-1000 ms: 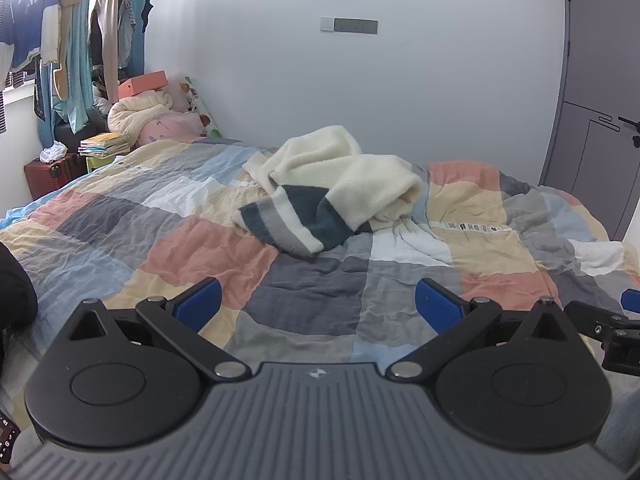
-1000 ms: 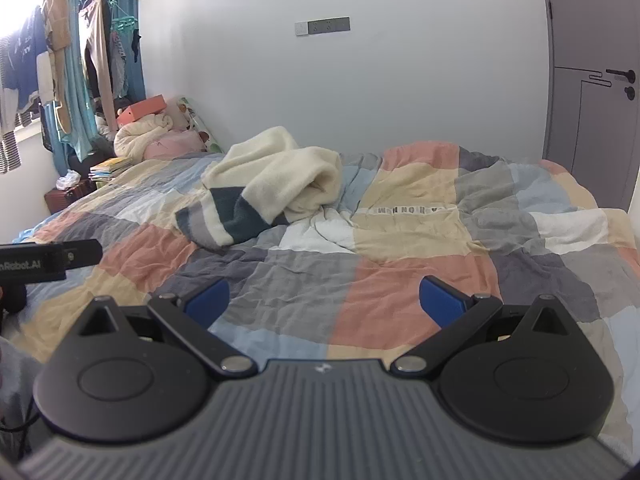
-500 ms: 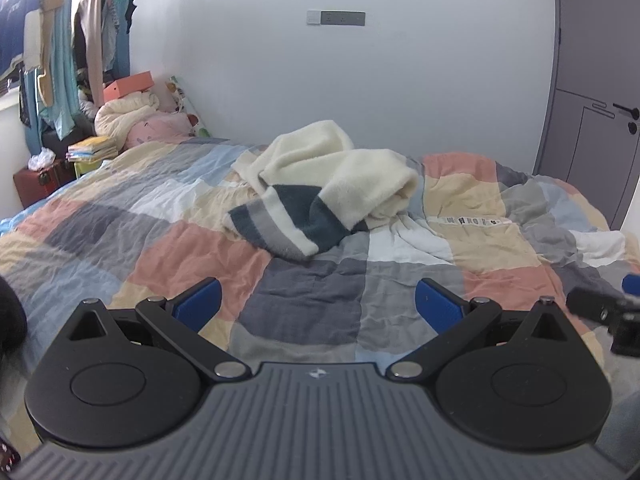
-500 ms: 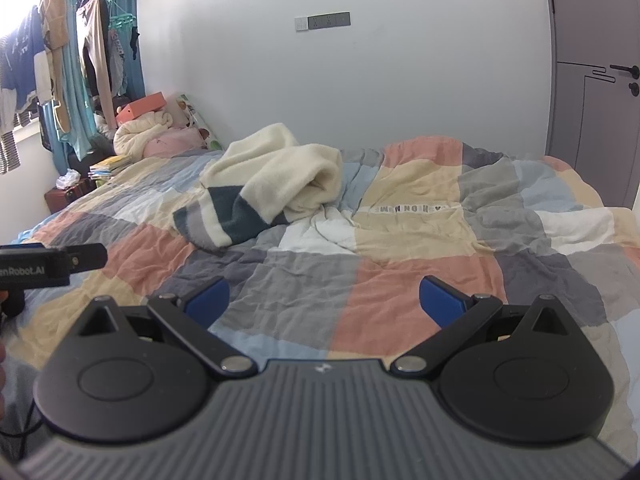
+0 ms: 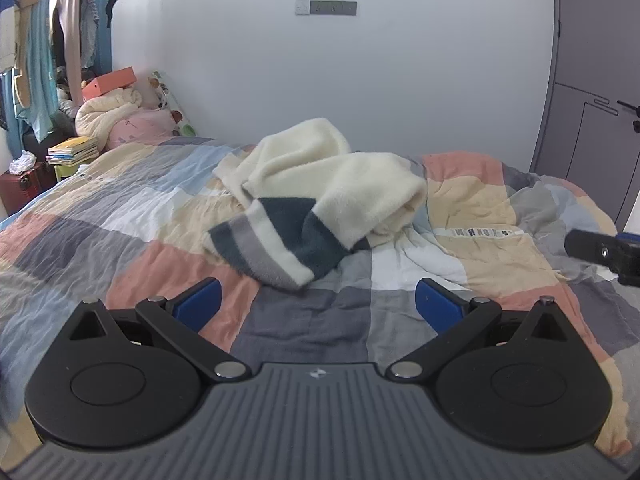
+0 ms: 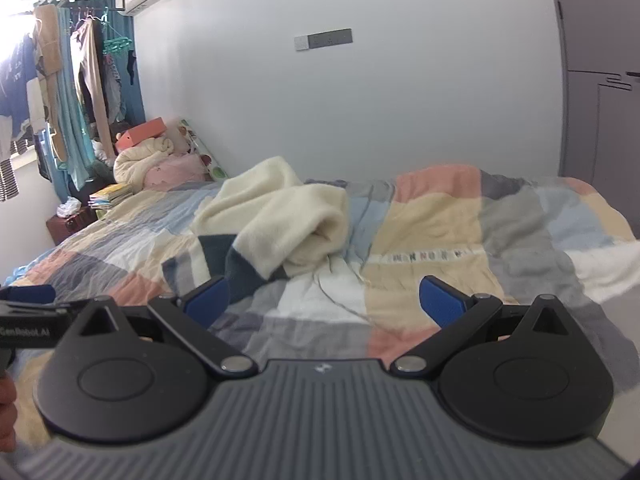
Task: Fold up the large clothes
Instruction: 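Reach both grippers into the cream striped blanket and pinch its edges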
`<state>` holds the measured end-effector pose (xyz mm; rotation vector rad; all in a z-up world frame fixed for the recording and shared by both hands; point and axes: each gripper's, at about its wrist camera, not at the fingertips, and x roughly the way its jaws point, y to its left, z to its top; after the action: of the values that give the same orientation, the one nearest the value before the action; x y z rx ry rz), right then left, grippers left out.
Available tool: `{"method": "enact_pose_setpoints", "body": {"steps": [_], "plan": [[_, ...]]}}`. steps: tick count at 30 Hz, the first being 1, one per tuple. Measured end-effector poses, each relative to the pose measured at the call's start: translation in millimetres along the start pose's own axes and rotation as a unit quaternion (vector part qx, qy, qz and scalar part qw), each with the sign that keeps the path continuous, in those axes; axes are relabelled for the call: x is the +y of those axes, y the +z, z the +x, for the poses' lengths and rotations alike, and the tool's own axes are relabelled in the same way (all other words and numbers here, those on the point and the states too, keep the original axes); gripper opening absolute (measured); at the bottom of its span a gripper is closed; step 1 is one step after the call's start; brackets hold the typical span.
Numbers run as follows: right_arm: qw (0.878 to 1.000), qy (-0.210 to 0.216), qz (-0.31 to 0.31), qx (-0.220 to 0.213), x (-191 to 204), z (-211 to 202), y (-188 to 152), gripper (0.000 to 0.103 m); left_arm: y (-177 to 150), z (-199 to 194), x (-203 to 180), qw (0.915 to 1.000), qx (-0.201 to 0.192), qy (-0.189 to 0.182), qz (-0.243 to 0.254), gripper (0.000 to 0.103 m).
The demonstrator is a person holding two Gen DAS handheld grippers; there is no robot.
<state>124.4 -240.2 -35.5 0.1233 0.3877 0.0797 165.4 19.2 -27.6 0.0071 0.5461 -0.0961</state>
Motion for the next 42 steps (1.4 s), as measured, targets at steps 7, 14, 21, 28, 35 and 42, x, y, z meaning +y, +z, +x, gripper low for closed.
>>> {"method": "enact_pose_setpoints", "body": {"steps": [7,14,21,28,35,42], "plan": [[1.000,-0.012,-0.012,0.014,-8,70,3,0.103,12,64,10,0.9999,-0.001,0.014,0.005,0.103],[0.997,-0.001,-0.020,0.069,-16,153,-13,0.103,-16,141,17,0.9994,0.016,0.029,0.010,0.103],[0.994,0.045,-0.031,0.091,-14,217,-27,0.103,-33,214,21,0.9988,0.027,0.028,0.032,0.103],[0.996,0.061,-0.028,0.055,-20,287,-22,0.101,-33,273,33,0.9987,0.022,0.041,0.023,0.103],[0.993,0.107,0.009,0.039,-27,333,-21,0.078,-31,307,36,0.9993,0.020,0.029,0.012,0.103],[0.992,0.121,-0.044,0.017,-16,329,-13,0.026,-20,310,56,0.9991,0.006,0.041,-0.008,0.057]]}}
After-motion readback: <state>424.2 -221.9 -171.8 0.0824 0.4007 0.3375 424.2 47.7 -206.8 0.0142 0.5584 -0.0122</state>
